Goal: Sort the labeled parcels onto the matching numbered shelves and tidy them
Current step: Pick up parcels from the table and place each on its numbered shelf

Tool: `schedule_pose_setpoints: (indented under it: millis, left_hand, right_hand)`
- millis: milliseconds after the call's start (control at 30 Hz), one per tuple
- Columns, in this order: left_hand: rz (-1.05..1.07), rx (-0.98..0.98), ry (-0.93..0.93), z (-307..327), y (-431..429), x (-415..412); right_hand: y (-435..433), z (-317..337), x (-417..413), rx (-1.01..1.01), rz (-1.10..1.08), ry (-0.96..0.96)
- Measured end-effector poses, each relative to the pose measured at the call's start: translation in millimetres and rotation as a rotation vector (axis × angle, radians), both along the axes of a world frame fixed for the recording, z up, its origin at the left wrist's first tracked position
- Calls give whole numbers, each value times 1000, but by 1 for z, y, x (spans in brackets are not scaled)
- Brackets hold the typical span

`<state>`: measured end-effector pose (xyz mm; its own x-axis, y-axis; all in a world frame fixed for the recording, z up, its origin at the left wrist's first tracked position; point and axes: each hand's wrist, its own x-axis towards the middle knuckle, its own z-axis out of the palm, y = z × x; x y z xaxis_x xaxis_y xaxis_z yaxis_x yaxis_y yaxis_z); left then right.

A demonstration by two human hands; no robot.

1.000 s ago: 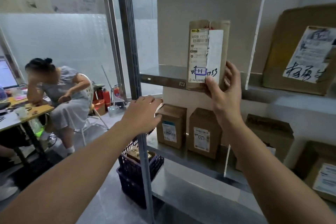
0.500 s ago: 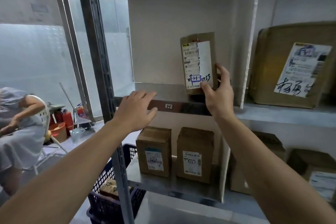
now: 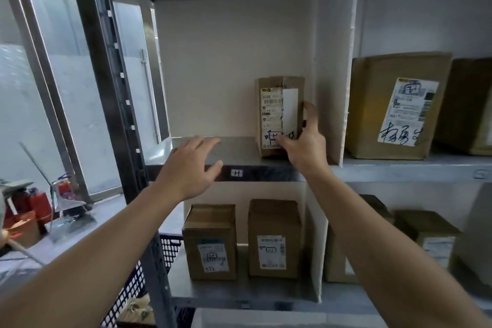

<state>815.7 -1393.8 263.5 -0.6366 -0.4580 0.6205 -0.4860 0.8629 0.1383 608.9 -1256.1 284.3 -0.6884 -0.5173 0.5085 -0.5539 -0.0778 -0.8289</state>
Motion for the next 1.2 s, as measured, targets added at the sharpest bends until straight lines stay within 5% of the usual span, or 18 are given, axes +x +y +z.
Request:
schedule_pose_setpoints:
  millis: [700, 967, 1200]
  left_hand:
    - [-98, 30, 14, -13, 9, 24]
    - [-334, -1, -30, -53, 50, 3]
    - [-543, 1, -223, -107, 131, -68]
  right_hand:
    - [7, -25, 22, 93, -189, 238]
    - [92, -98, 33, 329, -269, 622]
    - [209, -163, 7, 644, -463, 609]
